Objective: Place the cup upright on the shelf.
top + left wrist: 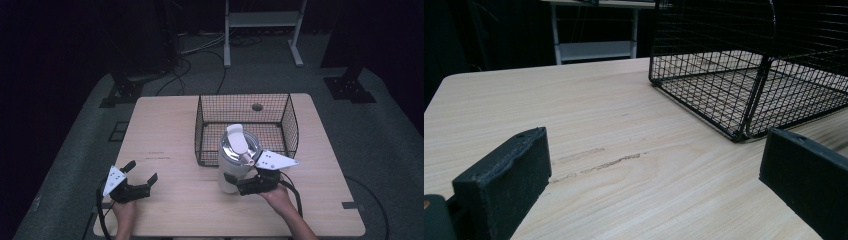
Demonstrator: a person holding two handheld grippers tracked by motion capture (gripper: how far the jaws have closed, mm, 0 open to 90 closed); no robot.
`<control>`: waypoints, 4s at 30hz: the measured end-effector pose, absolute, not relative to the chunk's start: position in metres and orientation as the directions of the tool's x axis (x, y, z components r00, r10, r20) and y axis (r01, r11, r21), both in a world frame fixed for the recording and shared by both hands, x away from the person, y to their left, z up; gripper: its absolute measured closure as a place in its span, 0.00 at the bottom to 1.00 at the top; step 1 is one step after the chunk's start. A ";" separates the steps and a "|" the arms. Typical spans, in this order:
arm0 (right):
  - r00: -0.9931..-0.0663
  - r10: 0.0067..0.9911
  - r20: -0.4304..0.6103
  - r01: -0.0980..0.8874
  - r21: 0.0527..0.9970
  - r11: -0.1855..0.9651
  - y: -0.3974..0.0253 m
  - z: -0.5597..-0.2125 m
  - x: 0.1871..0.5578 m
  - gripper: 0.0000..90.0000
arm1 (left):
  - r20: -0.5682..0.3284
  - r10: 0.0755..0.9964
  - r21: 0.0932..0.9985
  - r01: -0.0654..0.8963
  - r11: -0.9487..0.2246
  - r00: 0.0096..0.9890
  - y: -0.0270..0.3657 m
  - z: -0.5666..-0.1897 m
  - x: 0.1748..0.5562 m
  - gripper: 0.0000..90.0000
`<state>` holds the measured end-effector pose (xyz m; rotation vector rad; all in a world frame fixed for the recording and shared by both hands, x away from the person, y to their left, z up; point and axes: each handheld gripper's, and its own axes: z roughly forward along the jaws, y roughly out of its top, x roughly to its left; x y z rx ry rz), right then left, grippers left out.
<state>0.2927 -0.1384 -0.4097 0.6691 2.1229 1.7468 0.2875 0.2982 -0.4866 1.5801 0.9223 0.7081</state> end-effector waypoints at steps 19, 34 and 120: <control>-0.843 0.538 0.010 0.122 0.977 0.174 -0.133 -0.368 0.316 0.10 | -0.031 0.856 0.980 0.186 -0.076 0.516 0.298 -0.487 0.288 0.00; -0.829 0.559 -0.006 0.099 0.982 0.158 -0.134 -0.335 0.351 0.10 | -0.031 0.855 0.980 0.182 -0.074 0.517 0.298 -0.487 0.288 0.00; -0.795 0.603 0.064 0.258 0.936 0.241 -0.102 -0.408 0.505 0.10 | -0.045 0.845 0.983 0.176 -0.058 0.532 0.301 -0.487 0.287 0.00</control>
